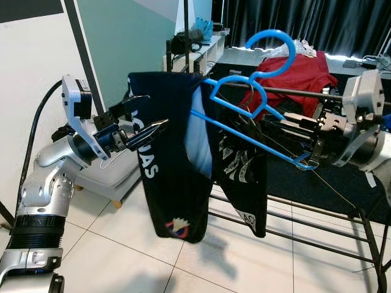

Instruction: Hang hanger

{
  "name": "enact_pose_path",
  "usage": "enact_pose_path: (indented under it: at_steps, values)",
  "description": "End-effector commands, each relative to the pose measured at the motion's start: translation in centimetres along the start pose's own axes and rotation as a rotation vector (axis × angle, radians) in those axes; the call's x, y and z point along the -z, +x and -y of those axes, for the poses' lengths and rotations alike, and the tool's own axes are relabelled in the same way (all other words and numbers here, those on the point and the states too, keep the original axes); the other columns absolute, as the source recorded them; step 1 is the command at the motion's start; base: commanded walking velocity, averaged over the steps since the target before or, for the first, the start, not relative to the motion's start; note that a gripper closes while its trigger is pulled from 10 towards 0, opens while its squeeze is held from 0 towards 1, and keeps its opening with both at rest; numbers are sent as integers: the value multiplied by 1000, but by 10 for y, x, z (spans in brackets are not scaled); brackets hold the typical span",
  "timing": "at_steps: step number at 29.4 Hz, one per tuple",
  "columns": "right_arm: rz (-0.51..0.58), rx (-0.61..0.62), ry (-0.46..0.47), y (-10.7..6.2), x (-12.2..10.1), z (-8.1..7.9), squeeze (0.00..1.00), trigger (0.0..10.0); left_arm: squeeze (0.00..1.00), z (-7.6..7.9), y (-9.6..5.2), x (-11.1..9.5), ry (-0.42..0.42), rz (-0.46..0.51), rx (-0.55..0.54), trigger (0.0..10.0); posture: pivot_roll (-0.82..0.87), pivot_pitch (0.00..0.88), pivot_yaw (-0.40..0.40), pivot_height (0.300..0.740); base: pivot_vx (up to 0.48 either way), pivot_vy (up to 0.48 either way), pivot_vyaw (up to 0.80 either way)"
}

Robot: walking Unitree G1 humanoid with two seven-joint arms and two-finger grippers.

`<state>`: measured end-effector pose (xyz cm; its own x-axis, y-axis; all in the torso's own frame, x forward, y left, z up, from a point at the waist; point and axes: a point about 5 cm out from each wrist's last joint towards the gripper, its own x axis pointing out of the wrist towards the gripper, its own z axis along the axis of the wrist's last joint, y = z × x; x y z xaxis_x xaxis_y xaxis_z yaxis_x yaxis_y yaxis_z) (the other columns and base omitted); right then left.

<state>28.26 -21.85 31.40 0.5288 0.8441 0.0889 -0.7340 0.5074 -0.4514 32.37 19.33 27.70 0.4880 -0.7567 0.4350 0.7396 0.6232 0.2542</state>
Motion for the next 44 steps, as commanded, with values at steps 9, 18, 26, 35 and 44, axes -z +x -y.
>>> enact_pose_path:
  at_steps: [9, 18, 26, 35, 44]
  values:
    - [52, 35, 4, -8, -10, 7, 0, 0, 0, -28, -24, -20, 85, 25, -184, 10000, -65, 0, -13, 740, 0, 0, 0]
    - [102, 1, 13, -7, -19, 7, 0, 0, 0, -22, -39, -13, 43, -9, -173, 10000, -61, 0, -20, 740, 0, 0, 0]
    - [116, -12, 10, -4, -22, 6, 0, 0, 0, 4, -25, 1, -63, -18, -2, 10000, -65, 0, -19, 740, 0, 0, 0]
    - [117, -22, 12, -2, -22, 4, 0, 0, 0, 15, -15, 11, -73, -51, 45, 10000, -65, 0, -17, 740, 0, 0, 0]
    - [120, -24, 13, -1, -24, 3, 0, 0, 0, 20, -13, 11, -77, -74, 72, 0, -64, 0, -17, 740, 0, 0, 0]
